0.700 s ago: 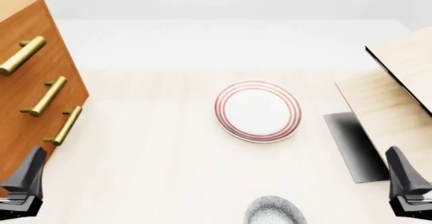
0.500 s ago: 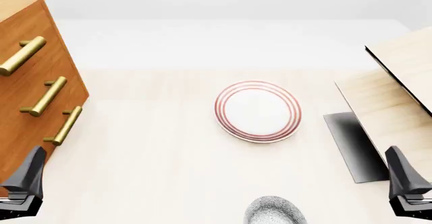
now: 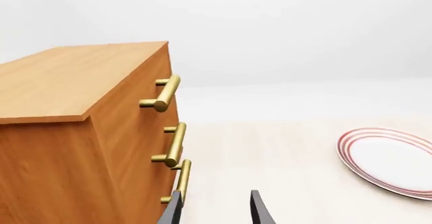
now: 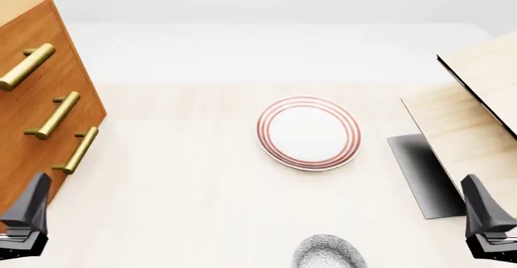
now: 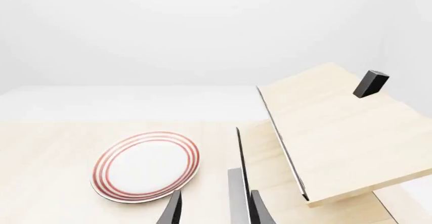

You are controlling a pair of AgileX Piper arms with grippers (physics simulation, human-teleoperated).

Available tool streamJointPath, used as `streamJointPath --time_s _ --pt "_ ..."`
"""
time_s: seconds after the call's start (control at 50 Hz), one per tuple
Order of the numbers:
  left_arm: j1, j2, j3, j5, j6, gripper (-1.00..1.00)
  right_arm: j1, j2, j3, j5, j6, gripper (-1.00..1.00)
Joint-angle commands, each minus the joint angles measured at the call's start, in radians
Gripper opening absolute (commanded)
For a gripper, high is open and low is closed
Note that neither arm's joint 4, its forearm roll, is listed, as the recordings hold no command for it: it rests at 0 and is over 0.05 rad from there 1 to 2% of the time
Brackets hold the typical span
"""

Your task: Open the top drawer of the cabinet and put the bowl in it.

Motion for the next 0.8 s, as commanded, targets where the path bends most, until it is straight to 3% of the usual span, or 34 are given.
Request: streamJointPath --time_s 0.02,0.22,0.52,0.68,0.8 --pt "0.012 0.028 -0.050 0.024 0.084 1.00 0.000 -0.001 0.001 0.000 0.000 1.00" --pt "-0.048 0.159 -0.172 0.017 0.189 1.00 0.000 -0.001 0.001 0.000 0.000 1.00" --pt "-0.108 0.335 -0.256 -0.039 0.335 1.00 0.000 -0.001 0.001 0.000 0.000 1.00" --pt "-0.150 0.452 -0.307 -0.087 0.450 1.00 0.000 -0.001 0.001 0.000 0.000 1.00" --pt "-0.161 0.478 -0.346 -0.080 0.486 1.00 0.000 -0.001 0.001 0.000 0.000 1.00"
